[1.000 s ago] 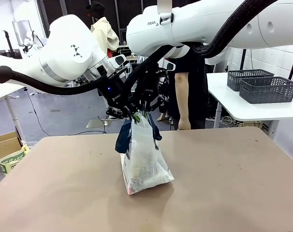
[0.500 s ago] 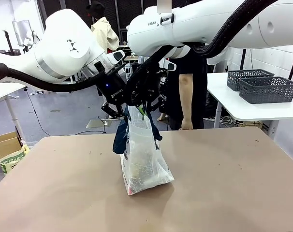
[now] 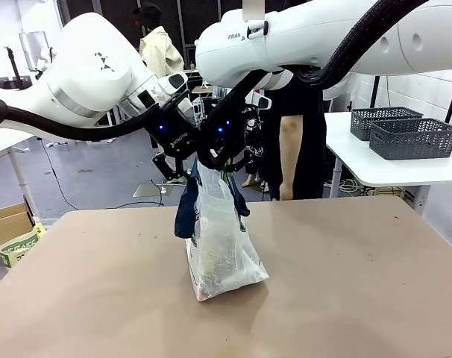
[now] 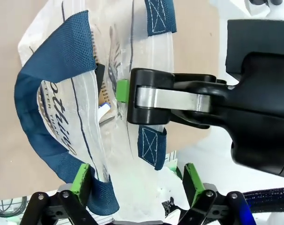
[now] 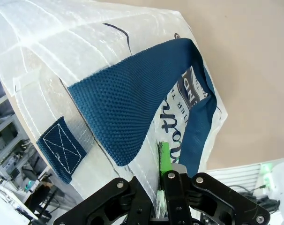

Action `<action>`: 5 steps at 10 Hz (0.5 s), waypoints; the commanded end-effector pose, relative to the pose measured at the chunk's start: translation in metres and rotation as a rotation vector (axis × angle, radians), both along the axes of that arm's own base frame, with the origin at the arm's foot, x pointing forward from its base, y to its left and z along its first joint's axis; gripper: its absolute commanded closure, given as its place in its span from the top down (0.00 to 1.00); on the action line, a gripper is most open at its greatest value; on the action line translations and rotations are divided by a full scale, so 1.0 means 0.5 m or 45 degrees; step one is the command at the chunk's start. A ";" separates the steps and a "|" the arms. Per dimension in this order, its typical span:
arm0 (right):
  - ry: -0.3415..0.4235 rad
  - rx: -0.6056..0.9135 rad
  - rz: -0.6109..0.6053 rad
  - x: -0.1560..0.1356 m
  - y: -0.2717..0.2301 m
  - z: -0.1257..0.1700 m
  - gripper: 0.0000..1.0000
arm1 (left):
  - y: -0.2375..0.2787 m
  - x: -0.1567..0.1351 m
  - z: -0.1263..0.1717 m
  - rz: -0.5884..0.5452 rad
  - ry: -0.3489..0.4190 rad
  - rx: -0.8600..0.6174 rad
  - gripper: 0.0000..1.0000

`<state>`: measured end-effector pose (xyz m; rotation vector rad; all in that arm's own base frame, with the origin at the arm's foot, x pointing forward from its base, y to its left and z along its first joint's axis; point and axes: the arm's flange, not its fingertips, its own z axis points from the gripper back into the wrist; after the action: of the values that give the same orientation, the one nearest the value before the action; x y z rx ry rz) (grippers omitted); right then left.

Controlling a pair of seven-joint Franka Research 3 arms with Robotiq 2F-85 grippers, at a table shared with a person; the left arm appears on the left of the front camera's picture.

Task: Transfer purchased items from the store into the shopping bag.
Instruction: Move the Reusable shopping bag to the right side of the table.

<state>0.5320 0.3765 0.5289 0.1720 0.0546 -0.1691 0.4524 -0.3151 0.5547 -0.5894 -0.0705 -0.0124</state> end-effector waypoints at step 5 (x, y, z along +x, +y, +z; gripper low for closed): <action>0.004 0.001 -0.004 0.003 0.005 -0.002 0.00 | -0.017 0.004 -0.048 -0.061 0.090 0.043 1.00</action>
<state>0.5320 0.3768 0.5281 0.1713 0.0557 -0.1687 0.4529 -0.3211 0.5323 -0.5658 0.0018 -0.0218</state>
